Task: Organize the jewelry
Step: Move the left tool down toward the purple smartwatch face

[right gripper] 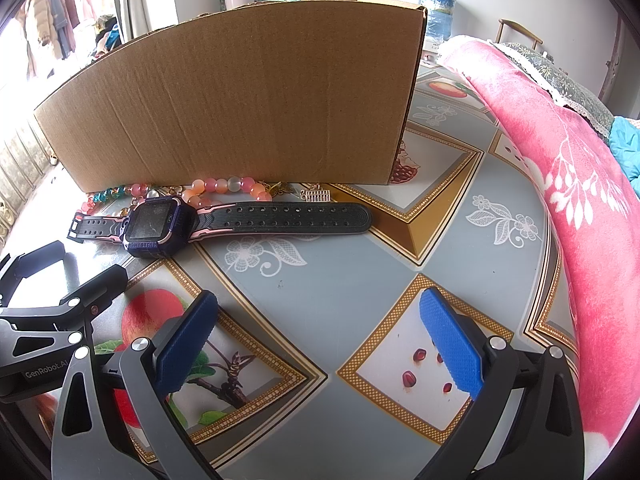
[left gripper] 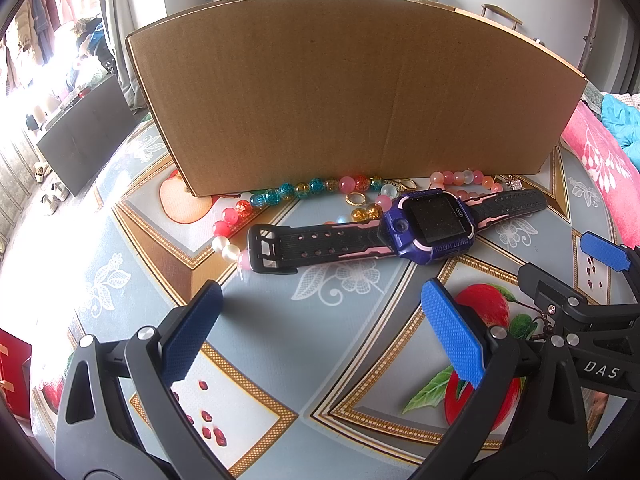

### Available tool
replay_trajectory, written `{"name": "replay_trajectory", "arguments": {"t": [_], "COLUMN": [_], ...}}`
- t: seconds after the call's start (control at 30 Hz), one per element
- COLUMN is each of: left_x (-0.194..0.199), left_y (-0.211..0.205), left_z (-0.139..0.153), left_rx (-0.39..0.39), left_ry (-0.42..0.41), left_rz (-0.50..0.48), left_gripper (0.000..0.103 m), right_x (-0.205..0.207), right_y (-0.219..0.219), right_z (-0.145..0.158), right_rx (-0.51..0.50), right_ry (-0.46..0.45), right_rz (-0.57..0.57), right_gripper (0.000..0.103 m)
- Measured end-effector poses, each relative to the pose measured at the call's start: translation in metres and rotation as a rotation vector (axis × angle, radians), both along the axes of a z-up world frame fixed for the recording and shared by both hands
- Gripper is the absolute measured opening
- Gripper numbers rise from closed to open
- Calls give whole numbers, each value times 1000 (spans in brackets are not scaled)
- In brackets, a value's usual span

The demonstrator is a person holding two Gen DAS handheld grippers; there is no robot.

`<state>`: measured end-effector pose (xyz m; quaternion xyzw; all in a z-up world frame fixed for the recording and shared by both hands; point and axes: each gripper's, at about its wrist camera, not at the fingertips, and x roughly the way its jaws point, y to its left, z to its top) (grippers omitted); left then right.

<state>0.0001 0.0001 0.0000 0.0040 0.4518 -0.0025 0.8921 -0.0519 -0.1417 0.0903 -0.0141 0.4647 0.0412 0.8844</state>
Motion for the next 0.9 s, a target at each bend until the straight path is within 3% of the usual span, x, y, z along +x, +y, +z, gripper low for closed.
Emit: {"name": "replay_trajectory", "arguments": {"t": [0.23,0.4,0.47,0.5,0.53,0.63,0.73,0.9], "left_x": [-4,-27,-34,-37,-38,-32,-27,-14], "left_y": [0,2,5,8,12,19,16,-10], "left_z": [0,10,16,20,20,22,32,42], "left_rx": [2,61,43,1,-43,-112,-92,-41], "left_ry": [13,-17,-44,-50,-44,-35,-81,-110], "left_rz": [-27,-137,-193,-240,-278,-340,-430,-619], "left_gripper": [97,95,84,62,55,52,39,38], "right_x": [-1,-2,-3,-3,-2,3,7,21], "right_y": [1,-9,-17,-24,-27,-40,-40,-39], "right_z": [0,2,6,8,10,17,26,22], "right_rx": [1,29,77,115,145,246,296,447], "right_ry": [1,24,30,37,42,42,46,138], "right_rz": [2,45,54,58,59,86,155,169], "right_gripper": [98,98,98,98,98,93,82,72]}}
